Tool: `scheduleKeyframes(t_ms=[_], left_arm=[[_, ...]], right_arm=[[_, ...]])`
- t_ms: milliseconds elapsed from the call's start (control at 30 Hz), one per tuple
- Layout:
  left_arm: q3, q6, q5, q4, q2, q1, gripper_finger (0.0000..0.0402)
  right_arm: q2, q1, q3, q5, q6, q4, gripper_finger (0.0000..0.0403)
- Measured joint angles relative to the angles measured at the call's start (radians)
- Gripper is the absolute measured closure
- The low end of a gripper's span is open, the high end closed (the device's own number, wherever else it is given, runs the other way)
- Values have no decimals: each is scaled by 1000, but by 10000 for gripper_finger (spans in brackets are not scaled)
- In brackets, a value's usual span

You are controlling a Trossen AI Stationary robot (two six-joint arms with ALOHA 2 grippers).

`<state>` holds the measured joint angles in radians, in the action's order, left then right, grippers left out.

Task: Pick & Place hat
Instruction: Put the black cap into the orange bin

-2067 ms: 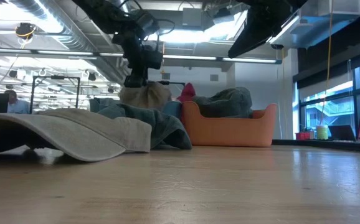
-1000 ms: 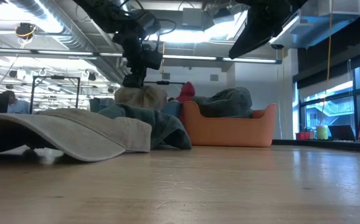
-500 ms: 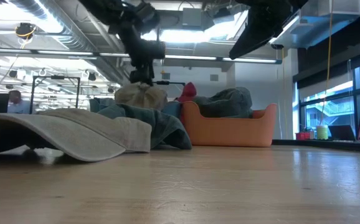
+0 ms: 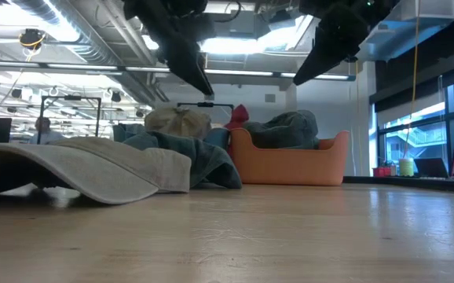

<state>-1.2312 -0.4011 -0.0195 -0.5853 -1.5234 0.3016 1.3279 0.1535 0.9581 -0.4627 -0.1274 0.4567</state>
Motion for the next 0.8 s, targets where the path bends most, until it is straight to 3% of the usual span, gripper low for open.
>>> scheduleKeyframes(t_ms=[233,800], left_arm=[[55,115,-5,-101,-2,-69,205],[212,156,1,59,-6,-111,207]], right_arm=[[0,0,0,0,0,-3,249],[0,0,-1,1,-2,-13,249]])
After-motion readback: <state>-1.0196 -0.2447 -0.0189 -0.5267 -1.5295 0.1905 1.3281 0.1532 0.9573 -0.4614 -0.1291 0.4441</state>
